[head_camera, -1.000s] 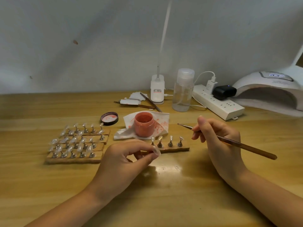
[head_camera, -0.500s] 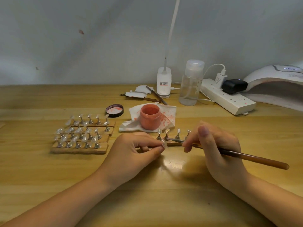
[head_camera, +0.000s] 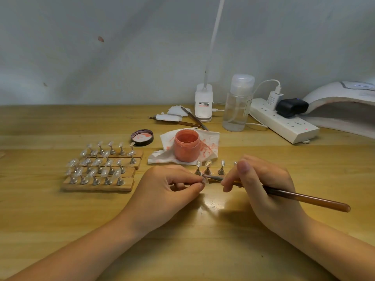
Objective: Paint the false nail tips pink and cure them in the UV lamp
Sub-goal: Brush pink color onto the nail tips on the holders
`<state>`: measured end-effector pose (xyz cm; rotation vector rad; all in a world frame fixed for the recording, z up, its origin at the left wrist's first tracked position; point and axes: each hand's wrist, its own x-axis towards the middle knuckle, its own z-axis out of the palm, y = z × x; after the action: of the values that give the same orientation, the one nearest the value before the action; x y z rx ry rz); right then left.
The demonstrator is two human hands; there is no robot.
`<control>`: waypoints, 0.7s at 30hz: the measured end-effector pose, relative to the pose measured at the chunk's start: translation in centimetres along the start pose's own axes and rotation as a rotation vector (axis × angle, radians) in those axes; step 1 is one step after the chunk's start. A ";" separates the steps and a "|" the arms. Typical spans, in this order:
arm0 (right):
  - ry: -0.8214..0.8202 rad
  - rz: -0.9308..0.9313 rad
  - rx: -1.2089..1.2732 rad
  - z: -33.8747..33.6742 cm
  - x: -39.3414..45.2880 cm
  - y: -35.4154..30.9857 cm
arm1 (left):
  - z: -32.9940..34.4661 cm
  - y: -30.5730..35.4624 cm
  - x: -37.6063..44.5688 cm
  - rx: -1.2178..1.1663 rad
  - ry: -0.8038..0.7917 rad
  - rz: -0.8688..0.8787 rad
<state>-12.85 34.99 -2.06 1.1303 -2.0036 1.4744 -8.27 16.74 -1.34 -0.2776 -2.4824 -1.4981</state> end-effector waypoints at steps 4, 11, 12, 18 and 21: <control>-0.007 0.007 0.028 0.0 0.0 0.0 | 0.0 0.0 0.0 0.009 0.002 -0.001; -0.008 0.076 0.169 -0.2 -0.3 -0.1 | 0.0 -0.1 0.1 0.010 -0.001 0.001; 0.005 0.096 0.193 -0.2 -0.3 -0.1 | 0.0 -0.1 0.1 0.007 0.002 0.000; 0.042 0.116 0.139 0.0 -0.1 -0.1 | 0.1 -0.3 0.1 0.001 0.005 0.012; 0.020 0.125 0.112 0.1 0.0 -0.1 | 0.1 -0.4 0.1 0.002 0.015 0.018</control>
<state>-12.78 34.93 -2.03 1.0462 -2.0322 1.6725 -8.52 16.69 -1.66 -0.2863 -2.4631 -1.4852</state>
